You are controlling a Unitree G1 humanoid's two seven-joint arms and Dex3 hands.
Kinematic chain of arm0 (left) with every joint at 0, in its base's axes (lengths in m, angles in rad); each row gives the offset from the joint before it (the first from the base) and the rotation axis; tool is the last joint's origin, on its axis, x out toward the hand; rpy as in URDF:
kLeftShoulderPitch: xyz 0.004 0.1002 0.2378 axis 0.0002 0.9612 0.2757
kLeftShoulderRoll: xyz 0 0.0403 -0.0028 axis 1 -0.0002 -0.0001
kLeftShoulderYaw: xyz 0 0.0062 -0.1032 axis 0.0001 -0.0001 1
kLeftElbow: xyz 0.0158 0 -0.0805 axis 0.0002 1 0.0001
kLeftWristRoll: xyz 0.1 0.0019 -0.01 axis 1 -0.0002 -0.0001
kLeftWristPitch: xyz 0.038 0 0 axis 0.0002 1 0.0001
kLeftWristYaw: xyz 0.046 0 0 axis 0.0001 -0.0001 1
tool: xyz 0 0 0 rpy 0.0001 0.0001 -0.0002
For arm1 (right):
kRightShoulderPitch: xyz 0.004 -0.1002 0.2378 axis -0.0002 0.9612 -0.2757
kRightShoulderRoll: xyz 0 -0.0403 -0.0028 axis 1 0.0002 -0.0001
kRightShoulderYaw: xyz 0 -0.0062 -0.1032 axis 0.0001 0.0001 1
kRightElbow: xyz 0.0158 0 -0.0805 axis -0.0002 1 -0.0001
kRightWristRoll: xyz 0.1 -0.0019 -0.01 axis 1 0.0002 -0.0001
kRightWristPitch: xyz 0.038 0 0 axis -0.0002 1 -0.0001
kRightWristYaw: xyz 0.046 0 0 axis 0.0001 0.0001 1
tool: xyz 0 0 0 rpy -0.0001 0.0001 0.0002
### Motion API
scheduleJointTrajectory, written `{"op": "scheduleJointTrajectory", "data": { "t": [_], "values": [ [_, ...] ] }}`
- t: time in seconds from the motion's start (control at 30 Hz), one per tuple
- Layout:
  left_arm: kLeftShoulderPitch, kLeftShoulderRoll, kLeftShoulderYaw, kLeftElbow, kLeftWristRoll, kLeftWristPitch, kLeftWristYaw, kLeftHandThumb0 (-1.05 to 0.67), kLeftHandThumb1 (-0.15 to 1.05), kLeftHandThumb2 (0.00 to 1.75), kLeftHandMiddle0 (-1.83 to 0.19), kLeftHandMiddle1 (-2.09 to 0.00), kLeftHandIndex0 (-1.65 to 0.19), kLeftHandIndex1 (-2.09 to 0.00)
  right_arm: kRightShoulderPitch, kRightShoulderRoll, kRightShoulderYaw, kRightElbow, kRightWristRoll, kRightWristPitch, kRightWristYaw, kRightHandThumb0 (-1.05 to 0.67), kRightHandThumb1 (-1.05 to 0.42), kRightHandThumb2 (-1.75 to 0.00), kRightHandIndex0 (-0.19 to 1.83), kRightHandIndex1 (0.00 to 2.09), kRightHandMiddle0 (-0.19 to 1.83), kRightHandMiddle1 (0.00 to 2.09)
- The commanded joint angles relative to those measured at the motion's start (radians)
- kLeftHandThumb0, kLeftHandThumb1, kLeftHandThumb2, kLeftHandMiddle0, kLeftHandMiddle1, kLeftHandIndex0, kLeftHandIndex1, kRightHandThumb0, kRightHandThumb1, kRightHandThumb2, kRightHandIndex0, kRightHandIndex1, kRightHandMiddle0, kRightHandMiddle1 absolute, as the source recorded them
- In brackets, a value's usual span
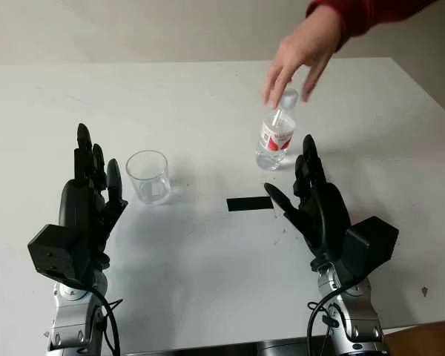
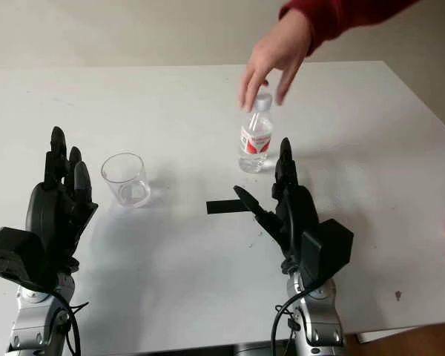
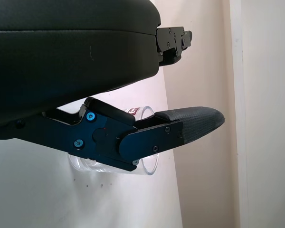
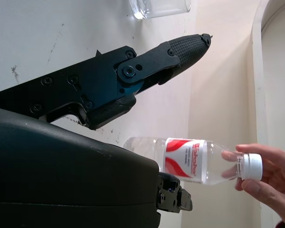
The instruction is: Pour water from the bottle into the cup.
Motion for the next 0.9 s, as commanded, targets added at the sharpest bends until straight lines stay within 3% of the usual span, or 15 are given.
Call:
{"op": "scheduleJointTrajectory", "data": {
  "t": [0.0,0.63,0.87],
  "values": [
    [0.003,-0.001,-0.001,-0.005,-0.001,-0.007,-0.001,-0.70,1.05,0.66,0.09,-0.06,0.13,0.00,0.000,0.000,-0.002,0.005,0.005,-0.016,0.006,-0.74,-0.93,-0.05,-0.19,0.00,-0.19,0.00],
    [-0.009,-0.001,-0.002,0.009,-0.002,-0.012,0.000,-0.69,1.05,0.67,0.09,-0.06,0.12,0.00,-0.014,-0.001,-0.008,0.018,-0.001,-0.015,-0.010,-0.75,-0.93,-0.05,-0.19,0.00,-0.19,0.00],
    [-0.008,0.002,0.000,0.016,-0.006,-0.018,-0.009,-0.68,1.05,0.68,0.10,-0.05,0.14,0.00,-0.157,-0.048,-0.058,0.176,-0.036,-0.034,-0.060,-0.76,-0.91,-0.05,-0.19,0.00,-0.19,0.00]
  ]
}}
